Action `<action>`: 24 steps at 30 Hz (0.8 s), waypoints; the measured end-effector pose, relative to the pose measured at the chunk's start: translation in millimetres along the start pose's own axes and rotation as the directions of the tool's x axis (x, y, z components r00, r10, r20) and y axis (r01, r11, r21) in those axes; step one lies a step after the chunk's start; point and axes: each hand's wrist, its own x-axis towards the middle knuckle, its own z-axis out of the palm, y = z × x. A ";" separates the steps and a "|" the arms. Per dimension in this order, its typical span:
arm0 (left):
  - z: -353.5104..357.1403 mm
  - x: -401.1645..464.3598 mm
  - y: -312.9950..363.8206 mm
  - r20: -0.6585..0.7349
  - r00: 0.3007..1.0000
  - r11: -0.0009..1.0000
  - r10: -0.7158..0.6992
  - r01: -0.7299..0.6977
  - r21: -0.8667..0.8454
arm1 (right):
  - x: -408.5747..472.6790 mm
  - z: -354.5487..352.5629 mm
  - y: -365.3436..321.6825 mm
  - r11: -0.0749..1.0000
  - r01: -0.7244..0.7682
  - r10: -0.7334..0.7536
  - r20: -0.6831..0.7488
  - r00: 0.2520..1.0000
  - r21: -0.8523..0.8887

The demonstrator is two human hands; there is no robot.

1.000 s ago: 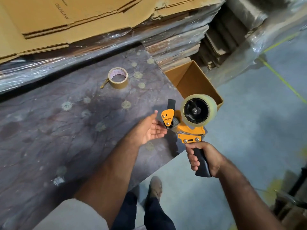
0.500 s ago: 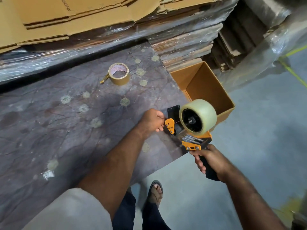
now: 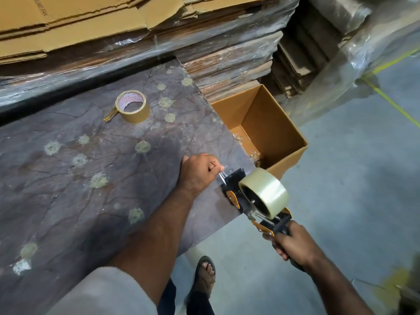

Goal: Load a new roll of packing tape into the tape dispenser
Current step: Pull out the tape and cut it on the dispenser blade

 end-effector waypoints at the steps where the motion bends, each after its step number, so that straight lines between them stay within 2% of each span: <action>1: -1.6 0.3 3.8 0.020 1.000 0.997 0.012 -0.014 0.076 | -0.7 -0.5 2.3 1.000 -0.005 0.005 -0.003 1.000 0.017; 4: -7.3 2.4 9.1 0.011 0.999 0.997 -0.042 0.042 0.062 | 0.6 0.7 2.4 0.999 -0.015 0.014 0.004 1.000 0.040; 8: -17.8 10.8 -1.6 -0.071 0.966 0.968 -0.249 0.251 0.029 | 2.6 1.7 3.7 0.999 -0.012 0.011 0.022 1.000 0.030; 10: -26.1 18.8 -8.1 -0.155 0.924 0.933 -0.349 0.358 0.038 | 3.7 3.3 4.6 0.999 -0.016 0.014 0.029 0.999 0.042; 11: -32.3 20.8 -9.6 -0.208 0.918 0.936 -0.337 0.351 0.035 | 4.6 4.1 5.6 0.999 -0.016 0.015 0.031 0.999 0.046; 13: -37.3 20.4 -11.4 -0.226 0.957 0.983 -0.179 0.182 -0.008 | 6.5 5.8 8.2 0.998 -0.020 0.018 0.030 0.999 0.064; 14: -36.1 16.0 -8.3 -0.167 0.984 0.997 -0.058 0.050 -0.052 | 6.8 6.0 9.1 0.997 -0.020 0.018 0.030 0.999 0.073; 15: -31.9 8.5 -2.7 -0.070 0.996 0.993 0.046 -0.053 -0.102 | 7.0 6.1 10.5 0.997 -0.017 0.014 0.033 0.999 0.080; 17: -19.2 -13.2 5.3 0.163 0.970 0.967 0.182 -0.147 -0.208 | 7.4 5.4 11.9 0.998 -0.013 0.010 0.042 0.999 0.069; 19: -2.5 -29.7 1.8 0.265 0.936 0.961 0.230 -0.174 -0.217 | 7.6 4.1 12.4 0.997 -0.015 0.012 0.044 0.999 0.070; 23: 14.5 -46.7 -4.0 0.328 0.892 0.945 0.310 -0.327 -0.002 | -0.5 -0.7 17.9 0.993 -0.017 0.011 0.047 0.999 0.114; 24: 15.8 -50.8 -2.7 0.322 0.897 0.944 0.303 -0.328 0.024 | -4.3 -2.5 21.5 0.992 -0.024 0.018 0.051 0.999 0.121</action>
